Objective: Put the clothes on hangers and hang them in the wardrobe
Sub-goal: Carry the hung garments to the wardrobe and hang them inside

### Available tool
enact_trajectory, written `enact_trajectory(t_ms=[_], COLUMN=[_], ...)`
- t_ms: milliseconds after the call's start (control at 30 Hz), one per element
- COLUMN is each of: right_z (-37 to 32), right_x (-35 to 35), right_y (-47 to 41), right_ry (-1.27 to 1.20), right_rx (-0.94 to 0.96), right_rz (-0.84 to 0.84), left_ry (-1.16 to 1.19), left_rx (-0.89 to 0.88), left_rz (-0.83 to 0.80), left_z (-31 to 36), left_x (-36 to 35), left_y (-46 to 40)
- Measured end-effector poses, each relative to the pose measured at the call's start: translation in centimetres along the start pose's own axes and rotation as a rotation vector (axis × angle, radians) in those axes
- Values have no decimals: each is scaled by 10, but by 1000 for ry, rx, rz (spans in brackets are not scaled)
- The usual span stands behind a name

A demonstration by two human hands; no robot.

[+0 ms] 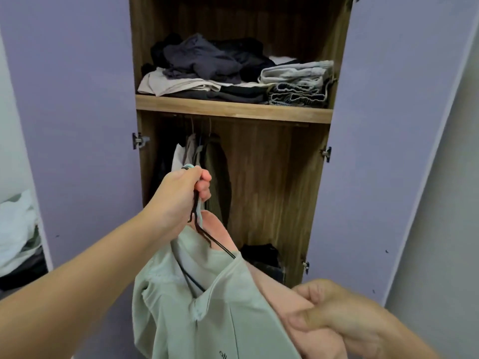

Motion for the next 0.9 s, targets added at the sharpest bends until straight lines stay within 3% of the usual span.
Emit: enact_trajectory(t_ms=[100, 200, 267, 333, 400, 467, 533, 767, 900], right_z=[-20, -53, -58, -49, -38, -25, -16, -33, -44], right_x=[39, 56, 53, 58, 71, 86, 94, 121, 117], right_y=[-6, -6, -14, -38, -61, -84, -107, -181, -226], right_ry=[273, 673, 904, 846, 554, 313, 262, 332, 155], right_rx=[94, 355, 494, 483, 376, 184, 31, -101, 25], right_rz=[486, 970, 1082, 917, 738, 618, 535, 516, 551], left_ry=[-28, -23, 31, 108, 176, 219, 241, 229, 135], left_rx=[52, 89, 118, 159, 210, 260, 301, 417, 433], left_rz=[8, 86, 92, 42, -38, -124, -196, -455, -608], left_z=[-28, -47, -57, -69, -83, -95, -105, -132, -147], left_x=[-3, -2, -7, -17, -29, -42, -54, -82, -91], left_y=[-23, -52, -73, -92, -112, -133, -155, -229, -260])
Point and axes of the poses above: each hand's wrist, its own y-axis away from the middle knuckle, its own x-axis out of the back of the hand, z = x × y, the point moved 7 cm from there along -y, towards the middle knuckle, and after that the axes turned 15 degrees about y, right-handed, at the moved point
